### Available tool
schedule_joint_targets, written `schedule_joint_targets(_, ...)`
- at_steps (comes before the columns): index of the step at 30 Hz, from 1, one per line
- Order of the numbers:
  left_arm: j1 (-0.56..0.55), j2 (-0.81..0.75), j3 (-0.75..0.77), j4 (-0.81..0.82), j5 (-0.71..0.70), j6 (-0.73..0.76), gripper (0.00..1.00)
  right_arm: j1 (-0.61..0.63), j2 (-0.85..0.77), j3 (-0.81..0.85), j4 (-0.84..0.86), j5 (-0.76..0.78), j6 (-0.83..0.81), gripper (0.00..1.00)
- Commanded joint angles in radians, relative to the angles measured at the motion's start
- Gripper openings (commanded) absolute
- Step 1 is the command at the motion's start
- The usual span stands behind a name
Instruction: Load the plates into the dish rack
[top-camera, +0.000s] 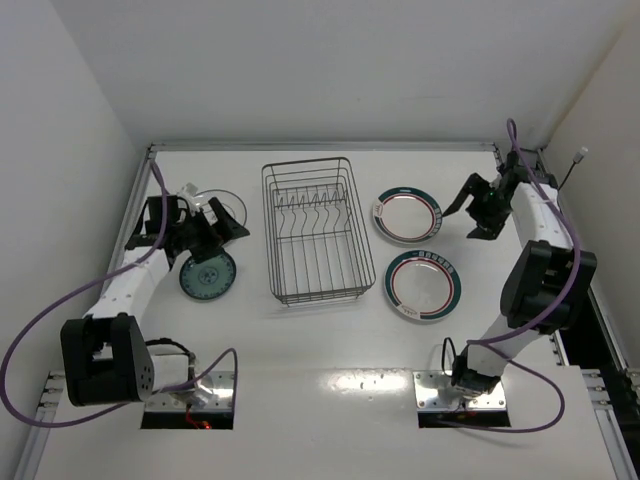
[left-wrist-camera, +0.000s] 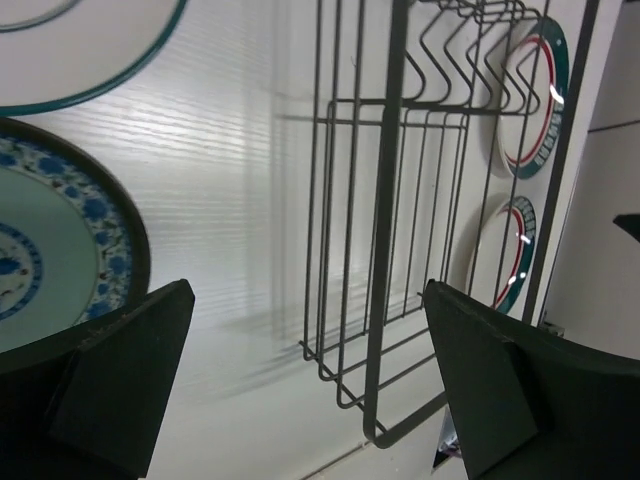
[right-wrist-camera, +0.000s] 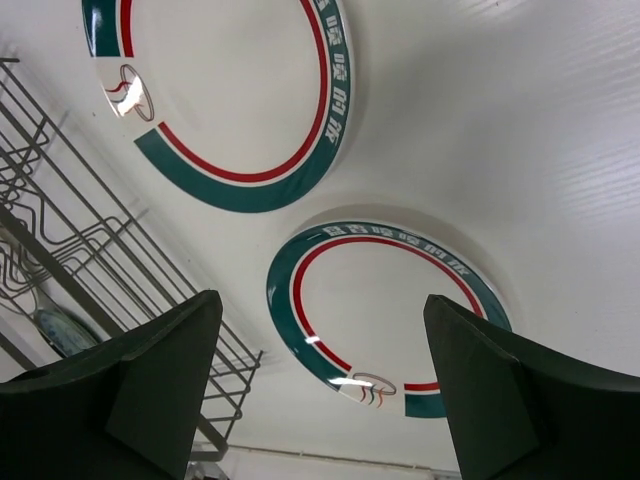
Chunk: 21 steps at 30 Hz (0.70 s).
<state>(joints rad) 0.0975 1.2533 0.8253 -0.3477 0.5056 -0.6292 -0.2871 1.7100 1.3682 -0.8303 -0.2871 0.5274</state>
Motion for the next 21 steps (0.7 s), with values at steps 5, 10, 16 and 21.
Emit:
schedule_joint_targets(5,-0.073,0.026,-0.015,0.096,0.05,-0.015,1.0,-0.026,0.049,-0.035,0.112,-0.069,0.002,0.76)
schedule_joint_targets(10,-0.108,0.044,-0.015,0.107,0.05,-0.026,1.0,-0.037,0.219,0.038,0.146,-0.093,-0.001,0.74)
schedule_joint_targets(16,-0.117,0.044,0.003,0.062,0.028,-0.026,1.0,-0.027,0.378,0.143,0.112,-0.13,-0.024,0.66)
schedule_joint_targets(21,-0.117,0.035,0.003,0.023,-0.006,-0.015,1.0,-0.018,0.431,0.143,0.149,-0.171,-0.033,0.56)
